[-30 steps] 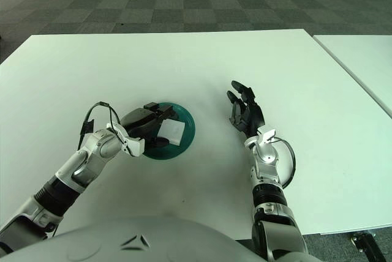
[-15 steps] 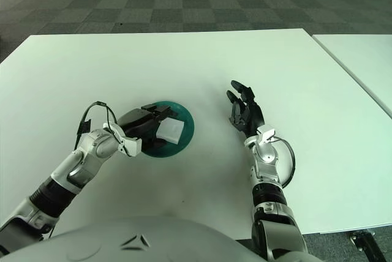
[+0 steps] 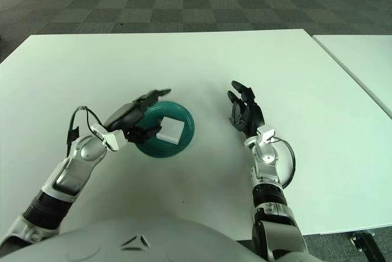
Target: Put the charger into the plate.
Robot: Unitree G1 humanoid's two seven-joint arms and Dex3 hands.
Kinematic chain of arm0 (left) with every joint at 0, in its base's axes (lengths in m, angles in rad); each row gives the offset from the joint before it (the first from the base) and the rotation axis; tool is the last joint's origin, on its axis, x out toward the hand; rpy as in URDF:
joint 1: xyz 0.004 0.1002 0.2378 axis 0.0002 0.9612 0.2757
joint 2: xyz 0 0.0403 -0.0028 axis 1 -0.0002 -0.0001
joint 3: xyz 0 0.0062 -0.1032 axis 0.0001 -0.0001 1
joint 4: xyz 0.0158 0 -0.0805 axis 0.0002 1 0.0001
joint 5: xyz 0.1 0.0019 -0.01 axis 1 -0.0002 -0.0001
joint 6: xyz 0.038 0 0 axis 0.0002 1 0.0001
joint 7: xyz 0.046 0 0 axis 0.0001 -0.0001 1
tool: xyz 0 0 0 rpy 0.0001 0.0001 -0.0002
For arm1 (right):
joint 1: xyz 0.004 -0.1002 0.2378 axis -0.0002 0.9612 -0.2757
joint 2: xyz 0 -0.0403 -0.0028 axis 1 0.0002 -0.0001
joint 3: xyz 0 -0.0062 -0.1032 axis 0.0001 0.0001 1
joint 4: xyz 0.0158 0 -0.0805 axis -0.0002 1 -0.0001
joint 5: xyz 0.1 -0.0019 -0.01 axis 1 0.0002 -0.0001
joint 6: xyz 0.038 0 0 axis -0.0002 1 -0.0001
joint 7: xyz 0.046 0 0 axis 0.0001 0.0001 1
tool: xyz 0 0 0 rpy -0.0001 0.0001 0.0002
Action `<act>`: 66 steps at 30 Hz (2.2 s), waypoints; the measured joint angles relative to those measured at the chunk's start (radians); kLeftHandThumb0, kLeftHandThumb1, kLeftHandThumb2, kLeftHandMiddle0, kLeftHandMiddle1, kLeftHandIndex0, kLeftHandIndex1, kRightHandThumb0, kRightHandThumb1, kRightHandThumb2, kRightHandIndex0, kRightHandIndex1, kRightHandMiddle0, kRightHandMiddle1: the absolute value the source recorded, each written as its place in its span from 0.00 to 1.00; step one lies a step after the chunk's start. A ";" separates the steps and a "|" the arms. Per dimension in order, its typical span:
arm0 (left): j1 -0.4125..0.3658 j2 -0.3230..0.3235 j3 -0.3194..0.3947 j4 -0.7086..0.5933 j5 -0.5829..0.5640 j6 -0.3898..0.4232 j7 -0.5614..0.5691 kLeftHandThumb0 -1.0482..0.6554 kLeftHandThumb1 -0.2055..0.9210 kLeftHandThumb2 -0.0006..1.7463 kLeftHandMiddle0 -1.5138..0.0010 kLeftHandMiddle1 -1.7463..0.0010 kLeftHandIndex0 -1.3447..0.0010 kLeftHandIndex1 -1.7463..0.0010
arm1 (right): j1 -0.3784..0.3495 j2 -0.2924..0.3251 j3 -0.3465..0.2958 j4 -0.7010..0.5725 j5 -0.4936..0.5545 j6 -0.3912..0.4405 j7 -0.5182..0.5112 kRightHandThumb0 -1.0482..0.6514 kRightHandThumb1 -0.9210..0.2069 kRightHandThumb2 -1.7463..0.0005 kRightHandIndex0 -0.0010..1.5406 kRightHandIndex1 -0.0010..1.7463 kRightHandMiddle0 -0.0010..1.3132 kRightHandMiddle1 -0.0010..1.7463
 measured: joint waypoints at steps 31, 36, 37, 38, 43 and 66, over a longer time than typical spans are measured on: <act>0.166 -0.330 0.307 0.321 -0.499 -0.234 0.266 0.08 1.00 0.56 0.80 0.99 0.98 0.44 | 0.047 -0.008 0.060 -0.093 -0.044 0.035 -0.052 0.12 0.00 0.49 0.19 0.01 0.00 0.29; 0.181 -0.328 0.305 0.322 -0.428 -0.246 0.297 0.07 1.00 0.58 0.81 0.99 1.00 0.46 | 0.049 -0.008 0.062 -0.095 -0.044 0.046 -0.053 0.13 0.00 0.48 0.19 0.01 0.00 0.30; 0.183 -0.328 0.304 0.322 -0.417 -0.247 0.301 0.07 1.00 0.58 0.81 0.99 1.00 0.46 | 0.049 -0.008 0.062 -0.095 -0.044 0.047 -0.053 0.13 0.00 0.48 0.19 0.01 0.00 0.30; 0.185 -0.328 0.304 0.321 -0.406 -0.247 0.305 0.07 1.00 0.58 0.82 1.00 1.00 0.48 | 0.049 -0.008 0.062 -0.095 -0.044 0.047 -0.053 0.13 0.00 0.48 0.19 0.01 0.00 0.30; 0.213 -0.321 0.303 0.300 -0.340 -0.245 0.318 0.06 1.00 0.60 0.83 1.00 1.00 0.51 | 0.049 -0.008 0.063 -0.095 -0.044 0.050 -0.053 0.13 0.00 0.48 0.19 0.01 0.00 0.30; 0.288 -0.193 0.296 0.208 -0.294 -0.137 0.198 0.02 1.00 0.62 0.85 1.00 1.00 0.59 | 0.046 -0.010 0.075 -0.076 -0.070 -0.009 -0.086 0.13 0.00 0.51 0.14 0.00 0.00 0.26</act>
